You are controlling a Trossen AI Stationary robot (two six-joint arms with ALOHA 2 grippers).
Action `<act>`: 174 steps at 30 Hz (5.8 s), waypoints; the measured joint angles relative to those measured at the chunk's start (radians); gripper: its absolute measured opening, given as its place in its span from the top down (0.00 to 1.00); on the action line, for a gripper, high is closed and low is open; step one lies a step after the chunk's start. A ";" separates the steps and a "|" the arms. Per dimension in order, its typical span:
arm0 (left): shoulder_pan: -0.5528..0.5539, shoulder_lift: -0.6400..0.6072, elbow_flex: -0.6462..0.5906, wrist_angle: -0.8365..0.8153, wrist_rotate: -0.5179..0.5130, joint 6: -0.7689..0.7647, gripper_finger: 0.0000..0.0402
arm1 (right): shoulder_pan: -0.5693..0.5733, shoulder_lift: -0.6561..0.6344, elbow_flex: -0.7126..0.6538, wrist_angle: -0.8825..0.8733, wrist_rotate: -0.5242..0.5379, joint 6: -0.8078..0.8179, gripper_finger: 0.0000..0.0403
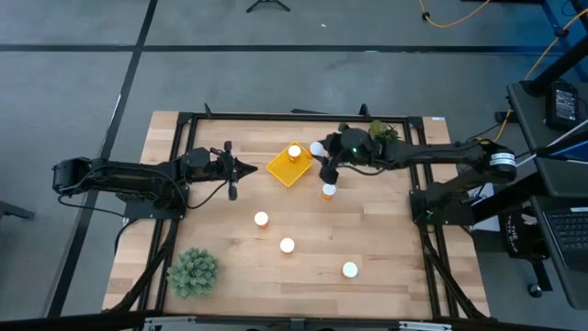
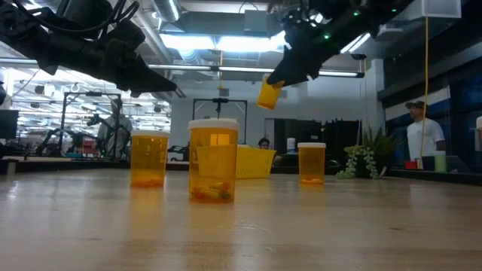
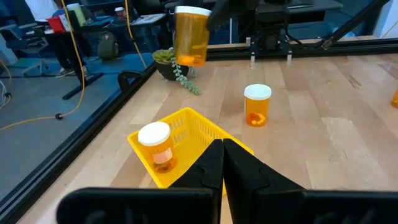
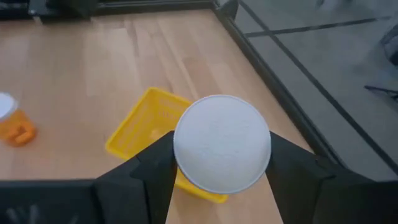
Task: Pick and place pill bottles into a basket
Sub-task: Put the pill bottle into the bin
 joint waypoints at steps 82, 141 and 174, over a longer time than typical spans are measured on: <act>0.000 0.000 0.000 -0.002 0.000 -0.060 0.99 | -0.083 0.379 0.128 -0.010 -0.114 -0.049 0.47; 0.000 0.000 0.000 -0.001 0.000 -0.068 0.99 | -0.086 0.417 0.129 -0.015 -0.122 -0.054 0.30; 0.000 0.000 0.000 -0.022 0.000 -0.086 0.99 | -0.091 0.343 0.360 -0.319 -0.042 -0.167 0.31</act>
